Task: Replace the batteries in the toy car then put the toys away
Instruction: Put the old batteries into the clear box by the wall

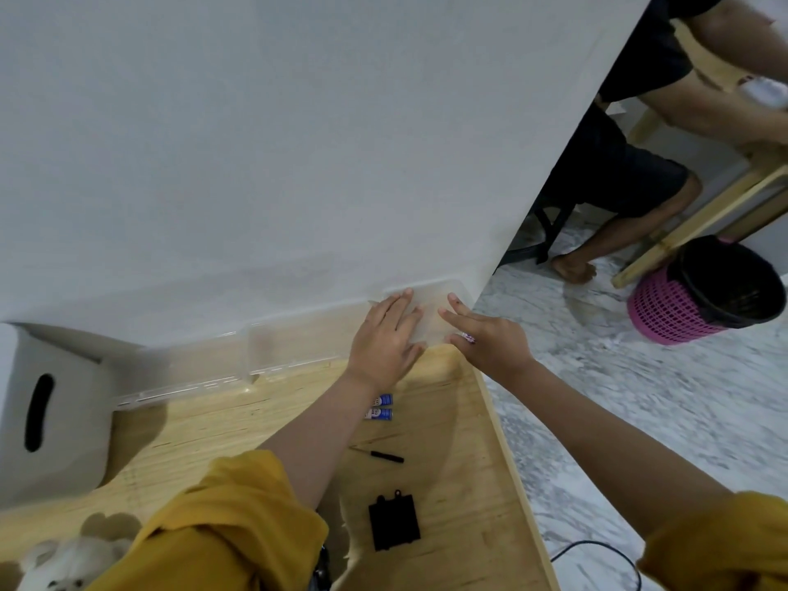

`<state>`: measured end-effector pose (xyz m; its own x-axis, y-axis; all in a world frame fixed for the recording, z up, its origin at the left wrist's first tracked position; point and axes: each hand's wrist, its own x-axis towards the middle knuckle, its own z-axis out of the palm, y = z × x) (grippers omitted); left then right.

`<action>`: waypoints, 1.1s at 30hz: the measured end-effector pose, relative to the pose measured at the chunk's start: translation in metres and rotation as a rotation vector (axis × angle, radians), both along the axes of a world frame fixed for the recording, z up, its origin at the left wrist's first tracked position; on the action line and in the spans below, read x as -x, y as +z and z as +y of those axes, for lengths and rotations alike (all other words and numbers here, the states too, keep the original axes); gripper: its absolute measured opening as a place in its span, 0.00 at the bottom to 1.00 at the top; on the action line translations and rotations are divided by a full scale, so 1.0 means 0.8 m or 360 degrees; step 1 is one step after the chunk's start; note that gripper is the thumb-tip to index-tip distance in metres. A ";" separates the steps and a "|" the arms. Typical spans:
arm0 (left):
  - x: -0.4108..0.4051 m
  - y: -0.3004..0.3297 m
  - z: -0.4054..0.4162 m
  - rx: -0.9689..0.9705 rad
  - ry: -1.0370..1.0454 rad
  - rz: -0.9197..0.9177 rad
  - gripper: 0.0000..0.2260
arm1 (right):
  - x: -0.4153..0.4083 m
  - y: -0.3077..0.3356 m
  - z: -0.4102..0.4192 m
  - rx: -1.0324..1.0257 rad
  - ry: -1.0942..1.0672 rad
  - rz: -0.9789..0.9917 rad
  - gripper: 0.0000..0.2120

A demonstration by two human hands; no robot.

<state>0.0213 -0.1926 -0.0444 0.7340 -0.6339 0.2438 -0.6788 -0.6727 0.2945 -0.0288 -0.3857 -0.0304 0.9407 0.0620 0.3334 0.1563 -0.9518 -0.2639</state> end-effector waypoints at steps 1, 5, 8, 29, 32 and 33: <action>0.000 0.000 0.000 -0.0005 -0.0006 -0.0006 0.23 | 0.000 0.000 -0.001 0.0008 0.0004 0.0001 0.23; -0.001 0.001 0.002 -0.0009 -0.0028 -0.0007 0.23 | 0.001 0.003 -0.003 -0.0008 0.0023 0.0071 0.22; 0.001 0.006 -0.004 -0.0001 0.0020 0.0088 0.23 | 0.001 0.011 -0.004 -0.0022 -0.0024 0.0285 0.21; 0.011 0.041 0.013 -0.0183 0.0080 0.0126 0.45 | -0.011 0.078 -0.019 -0.0445 -0.0203 0.0314 0.20; 0.013 0.037 0.016 -0.0170 0.0134 -0.0104 0.48 | -0.023 0.084 -0.014 -0.0594 -0.0361 0.0113 0.19; 0.015 0.036 0.017 -0.0176 0.0142 -0.0143 0.48 | -0.028 0.085 -0.010 -0.0652 -0.0431 0.0068 0.20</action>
